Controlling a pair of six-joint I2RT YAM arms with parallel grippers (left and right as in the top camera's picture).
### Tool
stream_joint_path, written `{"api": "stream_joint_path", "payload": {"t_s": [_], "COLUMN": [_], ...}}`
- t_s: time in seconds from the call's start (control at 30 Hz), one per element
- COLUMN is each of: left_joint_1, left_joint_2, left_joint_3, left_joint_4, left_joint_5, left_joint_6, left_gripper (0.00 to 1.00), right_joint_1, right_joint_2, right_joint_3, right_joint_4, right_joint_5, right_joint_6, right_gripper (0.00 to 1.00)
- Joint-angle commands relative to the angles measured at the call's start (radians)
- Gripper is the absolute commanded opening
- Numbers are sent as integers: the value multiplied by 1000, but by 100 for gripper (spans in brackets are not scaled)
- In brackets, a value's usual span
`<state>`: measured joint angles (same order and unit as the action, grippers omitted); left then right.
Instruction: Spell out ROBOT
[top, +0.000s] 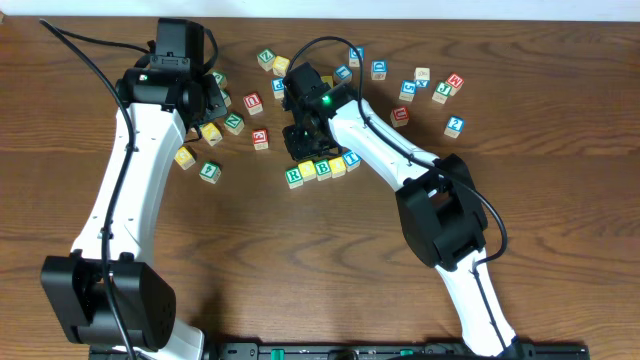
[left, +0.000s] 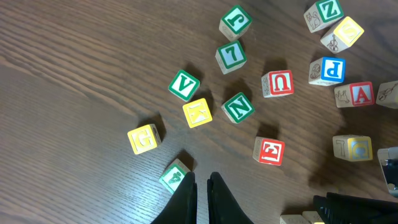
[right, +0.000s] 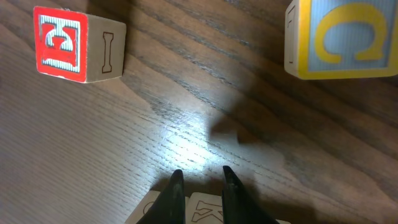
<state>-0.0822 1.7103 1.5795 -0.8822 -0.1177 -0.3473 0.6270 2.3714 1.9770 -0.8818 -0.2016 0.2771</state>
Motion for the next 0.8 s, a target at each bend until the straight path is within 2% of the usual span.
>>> {"api": "stream_joint_path", "payload": {"t_s": [0.0,0.77], "left_joint_1": [-4,-4], "left_joint_2": [12,12], "left_joint_3": [-8,-8], "left_joint_4": [1,1], "left_joint_5": [1,1], "left_joint_6": [-13,-13], "left_gripper": [8,8], "right_joint_1": [13,27], "right_joint_2": [19,36], "right_joint_3": [15,15], "right_joint_4": [-3,-66], "right_joint_5": [16,16], "right_joint_6": [-9,-9], "right_gripper": [15,13]}}
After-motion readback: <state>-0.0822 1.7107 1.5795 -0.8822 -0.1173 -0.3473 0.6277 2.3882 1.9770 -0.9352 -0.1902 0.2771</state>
